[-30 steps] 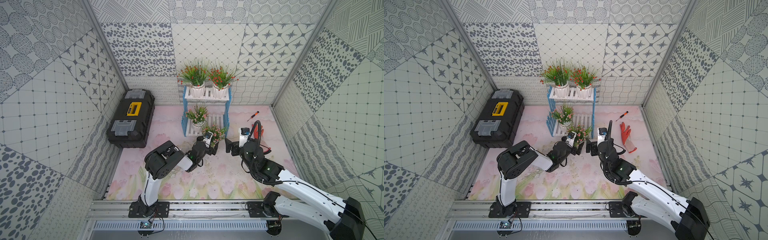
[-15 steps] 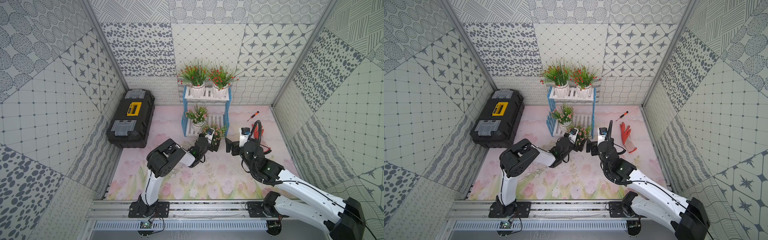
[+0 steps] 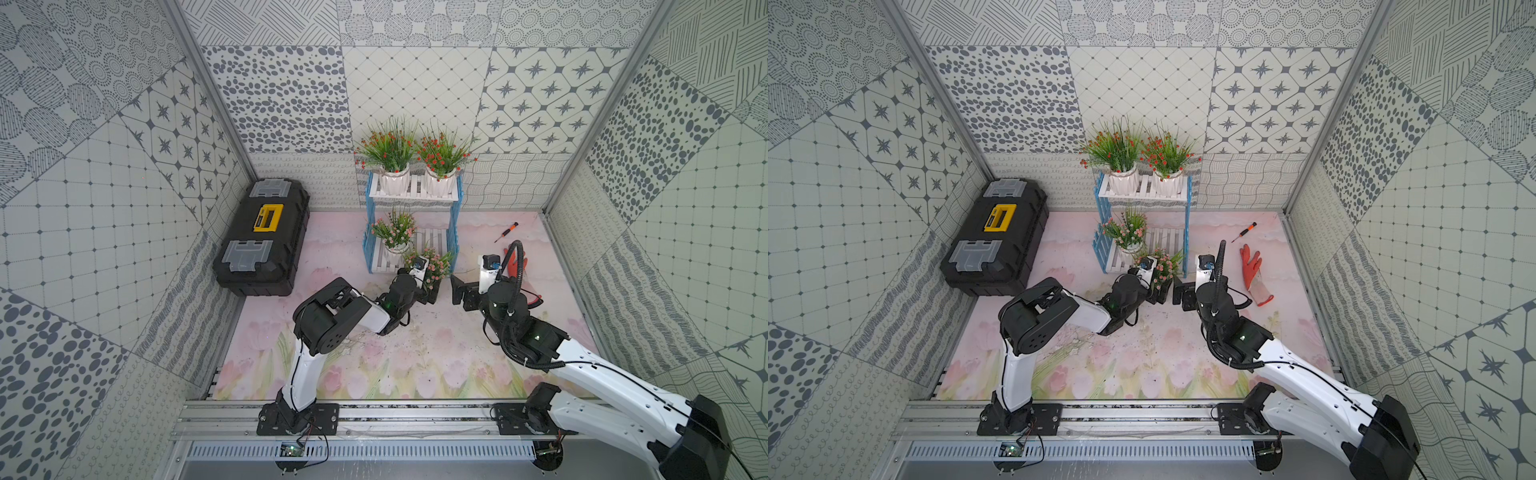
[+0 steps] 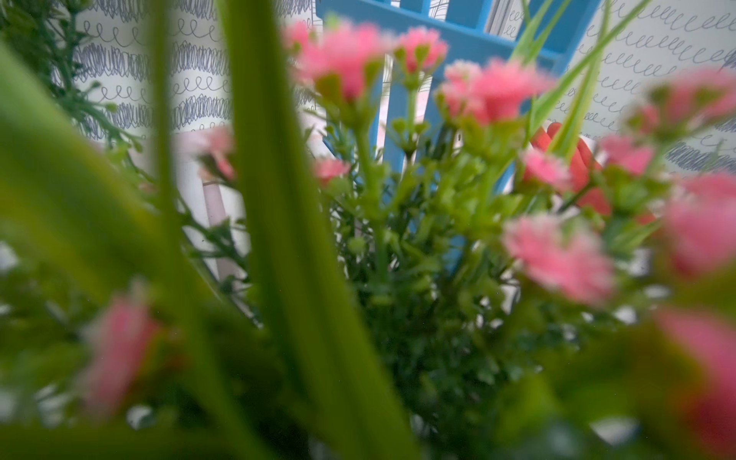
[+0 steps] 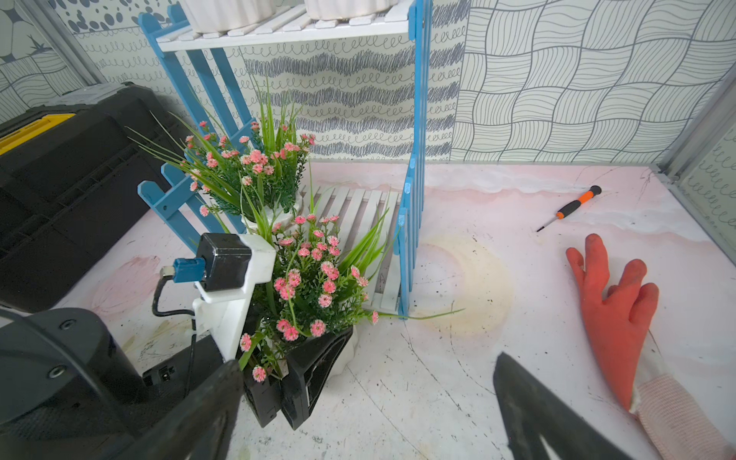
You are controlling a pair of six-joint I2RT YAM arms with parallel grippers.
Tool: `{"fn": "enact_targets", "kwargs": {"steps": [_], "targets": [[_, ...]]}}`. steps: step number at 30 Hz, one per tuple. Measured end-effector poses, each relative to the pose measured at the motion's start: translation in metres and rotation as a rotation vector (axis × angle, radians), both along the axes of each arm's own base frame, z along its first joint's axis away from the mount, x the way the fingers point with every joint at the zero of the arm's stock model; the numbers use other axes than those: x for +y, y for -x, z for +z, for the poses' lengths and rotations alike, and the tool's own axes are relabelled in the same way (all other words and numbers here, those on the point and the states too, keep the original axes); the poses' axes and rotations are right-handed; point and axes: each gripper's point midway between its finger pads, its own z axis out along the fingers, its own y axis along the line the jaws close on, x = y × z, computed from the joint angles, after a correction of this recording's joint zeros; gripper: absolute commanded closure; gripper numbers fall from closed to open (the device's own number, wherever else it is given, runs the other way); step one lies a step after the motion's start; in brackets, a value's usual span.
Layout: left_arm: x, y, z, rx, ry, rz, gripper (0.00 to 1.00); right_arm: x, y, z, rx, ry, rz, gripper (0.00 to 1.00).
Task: Place the baby's breath potted plants on the rack by color
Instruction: Pick up the baby's breath potted plant from the center of the board.
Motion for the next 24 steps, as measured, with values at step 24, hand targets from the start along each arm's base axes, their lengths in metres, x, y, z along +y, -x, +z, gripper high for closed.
{"fn": "enact_targets", "kwargs": {"steps": [24], "targets": [[0.006,0.008,0.010,-0.011,0.010,-0.003,0.25,0.000,0.000,-0.002,0.002,0.000,0.001,0.02]]}}
